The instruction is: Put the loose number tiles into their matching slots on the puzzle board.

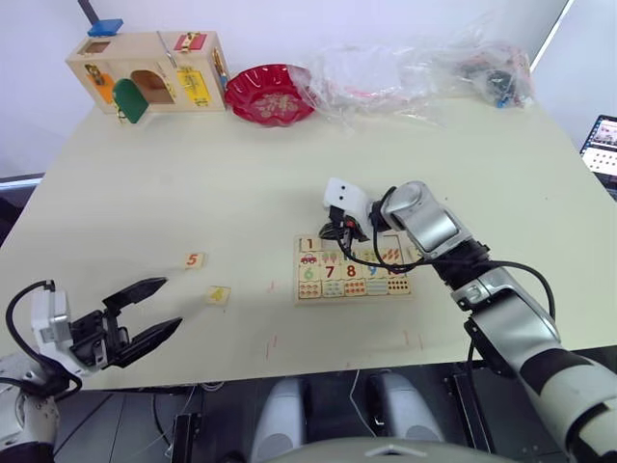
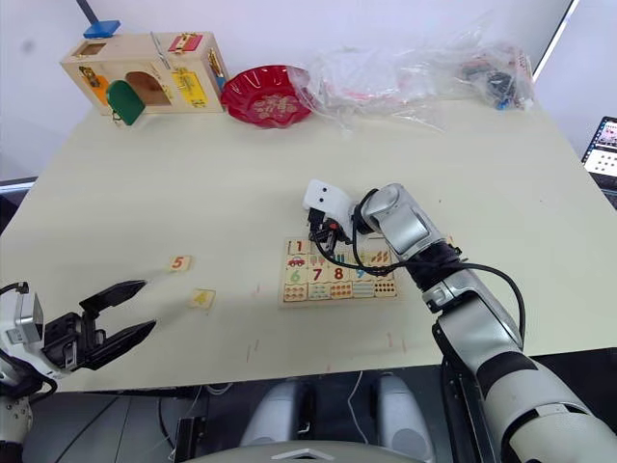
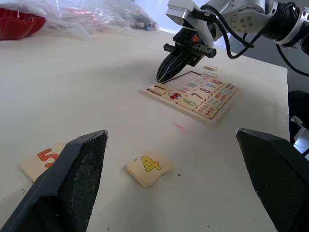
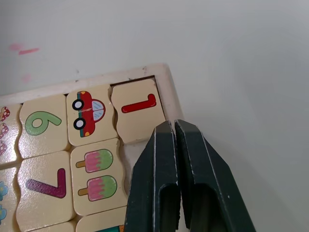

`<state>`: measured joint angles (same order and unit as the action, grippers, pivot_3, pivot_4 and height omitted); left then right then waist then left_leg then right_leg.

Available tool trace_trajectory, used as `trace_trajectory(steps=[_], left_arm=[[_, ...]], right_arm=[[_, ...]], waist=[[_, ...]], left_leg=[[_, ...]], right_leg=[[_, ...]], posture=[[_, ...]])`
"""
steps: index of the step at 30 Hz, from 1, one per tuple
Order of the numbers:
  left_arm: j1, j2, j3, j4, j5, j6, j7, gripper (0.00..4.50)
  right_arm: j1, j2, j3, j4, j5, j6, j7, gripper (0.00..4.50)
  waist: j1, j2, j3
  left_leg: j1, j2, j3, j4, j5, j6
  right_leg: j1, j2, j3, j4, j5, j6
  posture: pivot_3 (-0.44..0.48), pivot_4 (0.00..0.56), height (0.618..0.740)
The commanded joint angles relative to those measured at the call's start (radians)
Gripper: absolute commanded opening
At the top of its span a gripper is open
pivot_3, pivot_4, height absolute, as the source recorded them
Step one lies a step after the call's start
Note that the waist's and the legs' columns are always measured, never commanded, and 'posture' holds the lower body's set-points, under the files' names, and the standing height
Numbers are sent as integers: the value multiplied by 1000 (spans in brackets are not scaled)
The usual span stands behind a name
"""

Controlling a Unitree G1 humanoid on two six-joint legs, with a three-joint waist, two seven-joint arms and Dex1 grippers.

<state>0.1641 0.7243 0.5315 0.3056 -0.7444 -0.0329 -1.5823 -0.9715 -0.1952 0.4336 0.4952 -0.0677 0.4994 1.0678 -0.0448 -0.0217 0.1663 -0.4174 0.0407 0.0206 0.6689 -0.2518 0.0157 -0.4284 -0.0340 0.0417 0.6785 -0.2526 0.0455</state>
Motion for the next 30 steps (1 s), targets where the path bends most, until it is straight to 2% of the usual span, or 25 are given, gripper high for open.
trace_trajectory(steps=[1, 14, 30], left_arm=[[11, 8, 23, -4, -8, -12, -32, 4500], [16, 6, 27, -8, -7, -9, -30, 4500], [21, 6, 25, -28, -9, -2, -19, 4500]], right_arm=[[-38, 12, -11, 4, 1, -22, -8, 87], [-51, 34, -2, 64, -15, -57, -16, 87], [-37, 40, 8, 37, -24, -40, 15, 87]], waist=[[0, 0, 0], [0, 0, 0], [1, 0, 0]], left_leg=[[0, 0, 0, 0, 0, 0], [0, 0, 0, 0, 0, 0], [0, 0, 0, 0, 0, 0]], right_leg=[[0, 0, 0, 0, 0, 0], [0, 0, 0, 0, 0, 0], [0, 0, 0, 0, 0, 0]], posture=[[0, 150, 740], [0, 150, 740], [0, 150, 740]])
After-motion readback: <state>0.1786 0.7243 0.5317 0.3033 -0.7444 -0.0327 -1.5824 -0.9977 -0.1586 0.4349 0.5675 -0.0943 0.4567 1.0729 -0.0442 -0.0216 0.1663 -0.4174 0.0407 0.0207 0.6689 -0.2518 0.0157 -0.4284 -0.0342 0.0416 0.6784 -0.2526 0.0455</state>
